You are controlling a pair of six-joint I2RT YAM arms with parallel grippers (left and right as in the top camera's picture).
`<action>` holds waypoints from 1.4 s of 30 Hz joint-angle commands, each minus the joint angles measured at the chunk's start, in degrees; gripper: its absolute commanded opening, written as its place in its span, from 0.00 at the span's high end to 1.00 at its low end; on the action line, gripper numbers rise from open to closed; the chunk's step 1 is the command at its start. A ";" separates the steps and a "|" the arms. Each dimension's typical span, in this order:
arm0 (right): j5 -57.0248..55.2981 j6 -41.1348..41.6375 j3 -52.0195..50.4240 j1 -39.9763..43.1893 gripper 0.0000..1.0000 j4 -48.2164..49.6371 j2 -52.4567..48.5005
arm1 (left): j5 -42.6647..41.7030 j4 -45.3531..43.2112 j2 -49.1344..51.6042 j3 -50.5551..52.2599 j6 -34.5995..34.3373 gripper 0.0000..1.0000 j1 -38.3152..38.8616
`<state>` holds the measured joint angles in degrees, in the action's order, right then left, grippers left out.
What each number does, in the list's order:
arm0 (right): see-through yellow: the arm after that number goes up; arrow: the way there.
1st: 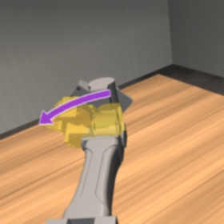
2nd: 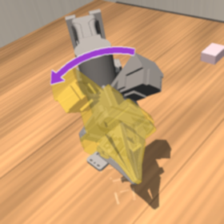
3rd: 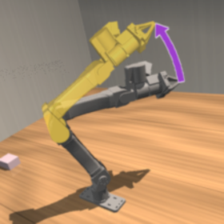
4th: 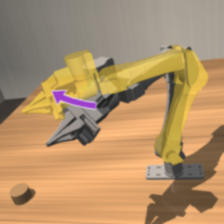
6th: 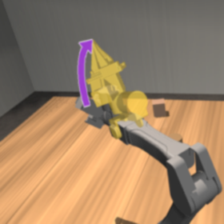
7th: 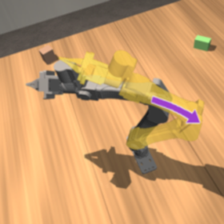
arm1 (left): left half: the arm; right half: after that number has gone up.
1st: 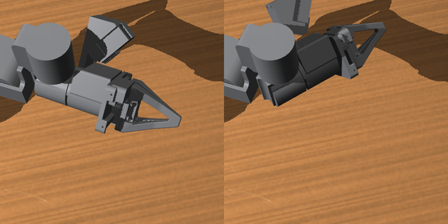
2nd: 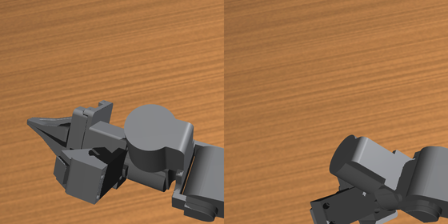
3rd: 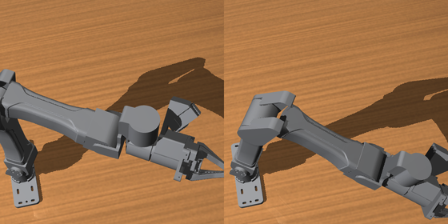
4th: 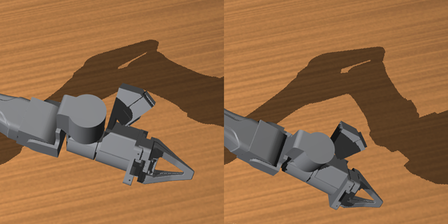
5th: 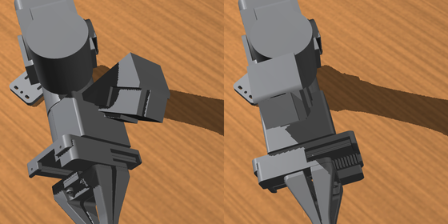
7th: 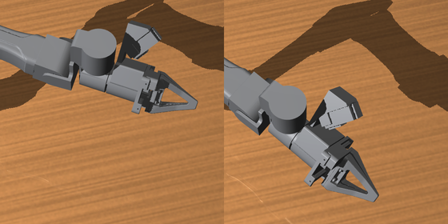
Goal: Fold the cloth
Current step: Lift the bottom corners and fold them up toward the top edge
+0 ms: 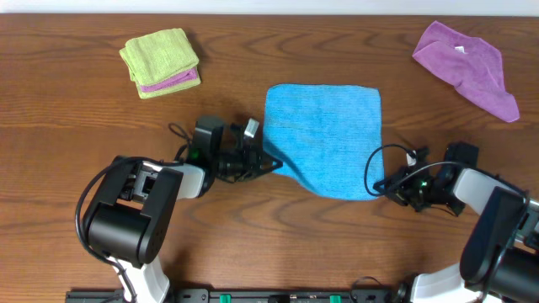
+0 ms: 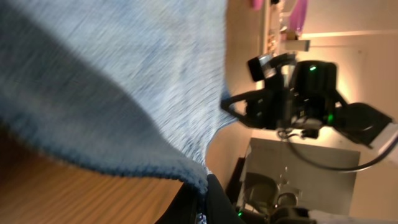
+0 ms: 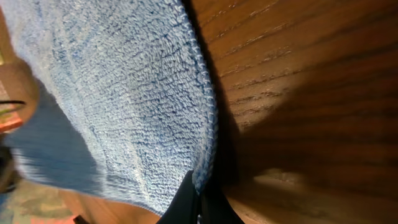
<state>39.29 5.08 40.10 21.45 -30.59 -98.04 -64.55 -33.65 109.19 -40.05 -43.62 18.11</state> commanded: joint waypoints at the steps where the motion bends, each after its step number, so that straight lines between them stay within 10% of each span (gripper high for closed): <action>1: -6.43 0.94 1.66 -0.42 0.98 -0.76 0.26 | -1.95 -0.26 0.70 -3.54 -2.73 0.94 -0.20; 42: -7.56 19.19 12.94 -11.06 0.98 10.56 5.14 | 5.90 0.87 1.46 -12.17 -1.73 0.94 -6.43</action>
<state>32.08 22.50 51.77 11.07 -20.67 -93.58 -60.47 -32.84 109.45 -50.52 -47.46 11.79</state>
